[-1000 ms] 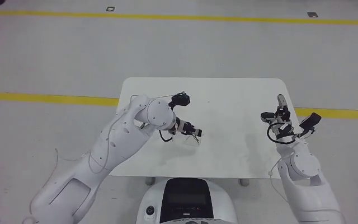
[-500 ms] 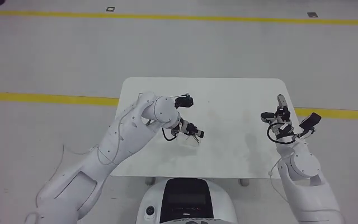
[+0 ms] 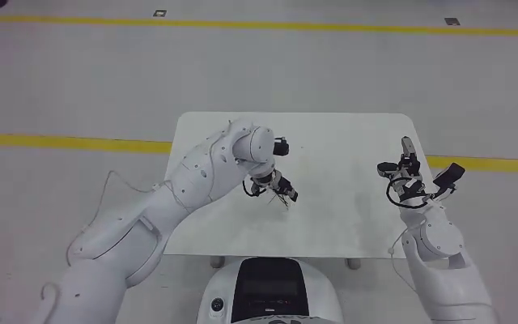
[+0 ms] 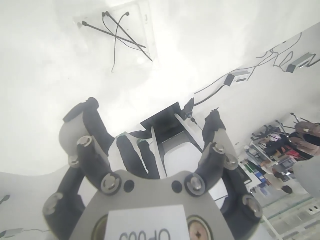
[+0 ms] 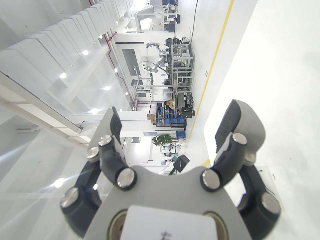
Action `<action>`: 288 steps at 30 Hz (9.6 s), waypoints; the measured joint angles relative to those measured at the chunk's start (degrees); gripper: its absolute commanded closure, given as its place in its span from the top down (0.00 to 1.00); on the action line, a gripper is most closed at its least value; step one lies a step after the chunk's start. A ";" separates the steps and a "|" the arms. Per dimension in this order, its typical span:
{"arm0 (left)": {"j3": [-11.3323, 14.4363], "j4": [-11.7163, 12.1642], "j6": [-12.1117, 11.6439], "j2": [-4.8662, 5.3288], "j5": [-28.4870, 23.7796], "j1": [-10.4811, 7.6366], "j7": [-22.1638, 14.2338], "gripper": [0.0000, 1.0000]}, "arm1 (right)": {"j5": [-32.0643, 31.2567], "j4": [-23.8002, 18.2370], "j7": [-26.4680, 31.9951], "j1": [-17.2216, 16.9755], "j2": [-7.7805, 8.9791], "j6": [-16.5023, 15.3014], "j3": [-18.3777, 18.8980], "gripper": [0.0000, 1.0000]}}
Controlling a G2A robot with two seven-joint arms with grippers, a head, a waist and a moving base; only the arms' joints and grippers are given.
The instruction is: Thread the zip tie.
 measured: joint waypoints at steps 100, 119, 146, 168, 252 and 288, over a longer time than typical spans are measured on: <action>15.36 23.43 -0.02 -14.30 -2.74 -8.74 1.27 0.40 | 0.00 0.00 0.00 0.00 0.00 0.00 0.00 1.00; 14.86 23.15 0.00 -14.45 -2.48 -6.84 2.53 0.24 | 0.00 0.00 0.00 0.00 0.00 0.00 0.00 1.00; 14.84 29.73 -1.12 -17.40 -2.43 -4.60 8.99 0.00 | 0.00 0.00 0.00 0.00 0.00 0.00 0.00 1.00; 16.64 37.12 0.01 -20.69 3.54 -5.26 6.21 0.00 | 0.00 0.00 0.00 0.00 0.00 0.00 0.00 1.00; 13.85 39.30 0.00 -22.28 4.14 -2.33 18.66 0.19 | 0.00 0.00 0.00 0.00 0.00 0.00 0.00 1.00; 12.66 40.46 0.00 -22.64 3.94 -2.58 19.40 0.00 | 0.00 0.00 0.00 0.00 0.00 0.00 0.00 1.00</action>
